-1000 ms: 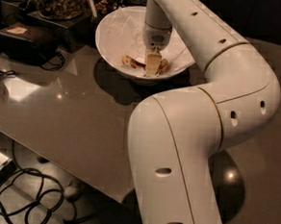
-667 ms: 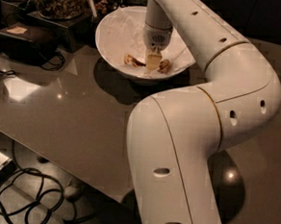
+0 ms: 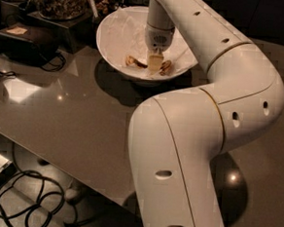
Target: Pick banana from white bowl
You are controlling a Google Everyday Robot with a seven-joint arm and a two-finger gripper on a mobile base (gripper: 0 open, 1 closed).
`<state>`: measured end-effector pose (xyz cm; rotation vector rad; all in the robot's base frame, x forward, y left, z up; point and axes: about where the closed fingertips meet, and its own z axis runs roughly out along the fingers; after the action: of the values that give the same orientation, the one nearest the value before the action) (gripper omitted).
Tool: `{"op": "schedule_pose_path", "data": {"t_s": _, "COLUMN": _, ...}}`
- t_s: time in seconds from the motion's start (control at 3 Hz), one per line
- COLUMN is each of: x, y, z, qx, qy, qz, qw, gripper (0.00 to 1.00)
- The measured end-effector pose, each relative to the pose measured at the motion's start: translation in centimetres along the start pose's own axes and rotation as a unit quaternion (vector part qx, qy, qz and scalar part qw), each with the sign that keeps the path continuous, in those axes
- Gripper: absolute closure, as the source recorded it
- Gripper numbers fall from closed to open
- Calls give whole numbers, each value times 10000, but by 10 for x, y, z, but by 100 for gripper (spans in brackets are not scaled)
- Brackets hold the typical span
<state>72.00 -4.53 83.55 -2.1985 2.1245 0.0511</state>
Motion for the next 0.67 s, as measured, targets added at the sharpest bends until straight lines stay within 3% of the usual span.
{"op": "schedule_pose_path", "data": {"t_s": 0.67, "x": -9, "y": -7, "z": -22, "qx": 500, "qy": -82, "qz": -55, "qw": 9987, "gripper": 100}}
